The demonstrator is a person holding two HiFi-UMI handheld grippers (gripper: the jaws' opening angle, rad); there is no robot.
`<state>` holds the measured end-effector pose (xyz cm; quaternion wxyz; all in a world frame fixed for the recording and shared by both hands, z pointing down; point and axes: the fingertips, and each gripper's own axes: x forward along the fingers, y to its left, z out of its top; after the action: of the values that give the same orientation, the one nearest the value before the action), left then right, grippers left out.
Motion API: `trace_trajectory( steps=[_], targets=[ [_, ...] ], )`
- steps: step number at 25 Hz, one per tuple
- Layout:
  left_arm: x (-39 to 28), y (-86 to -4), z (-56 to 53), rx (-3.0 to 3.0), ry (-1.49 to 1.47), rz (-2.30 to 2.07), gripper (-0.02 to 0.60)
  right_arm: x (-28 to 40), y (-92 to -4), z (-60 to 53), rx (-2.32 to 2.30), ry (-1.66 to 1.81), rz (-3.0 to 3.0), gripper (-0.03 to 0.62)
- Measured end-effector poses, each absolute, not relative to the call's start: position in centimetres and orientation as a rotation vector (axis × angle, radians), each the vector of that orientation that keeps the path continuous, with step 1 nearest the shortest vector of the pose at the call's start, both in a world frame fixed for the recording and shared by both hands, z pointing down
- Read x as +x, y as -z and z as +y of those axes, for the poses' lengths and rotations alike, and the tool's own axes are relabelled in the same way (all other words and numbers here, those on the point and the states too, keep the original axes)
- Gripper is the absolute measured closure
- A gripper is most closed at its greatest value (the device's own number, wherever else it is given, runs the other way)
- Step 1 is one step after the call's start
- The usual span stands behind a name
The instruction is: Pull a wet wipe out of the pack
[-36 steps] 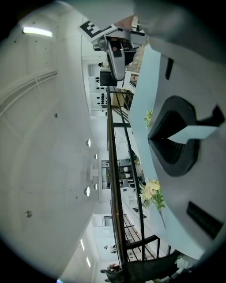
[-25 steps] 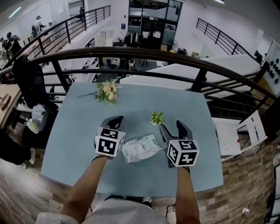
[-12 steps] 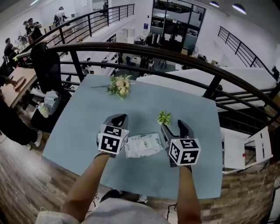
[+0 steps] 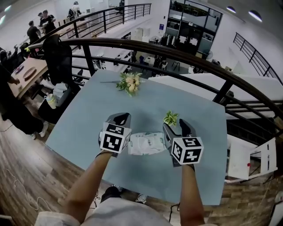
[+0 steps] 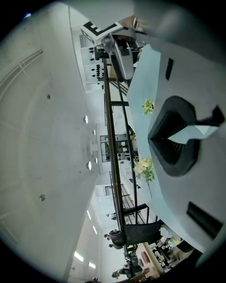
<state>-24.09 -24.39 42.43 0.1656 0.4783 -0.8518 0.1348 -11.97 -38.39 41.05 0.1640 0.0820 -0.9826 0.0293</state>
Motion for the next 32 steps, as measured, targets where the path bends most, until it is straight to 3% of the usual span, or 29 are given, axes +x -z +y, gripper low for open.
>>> trace_trajectory(
  steps=[32],
  targets=[
    [-20.7,-47.1,-19.9,1.183,-0.402,-2.424,0.588,-12.6,-49.4,-32.9,-0.121,-0.057,-2.622,0.301]
  ],
)
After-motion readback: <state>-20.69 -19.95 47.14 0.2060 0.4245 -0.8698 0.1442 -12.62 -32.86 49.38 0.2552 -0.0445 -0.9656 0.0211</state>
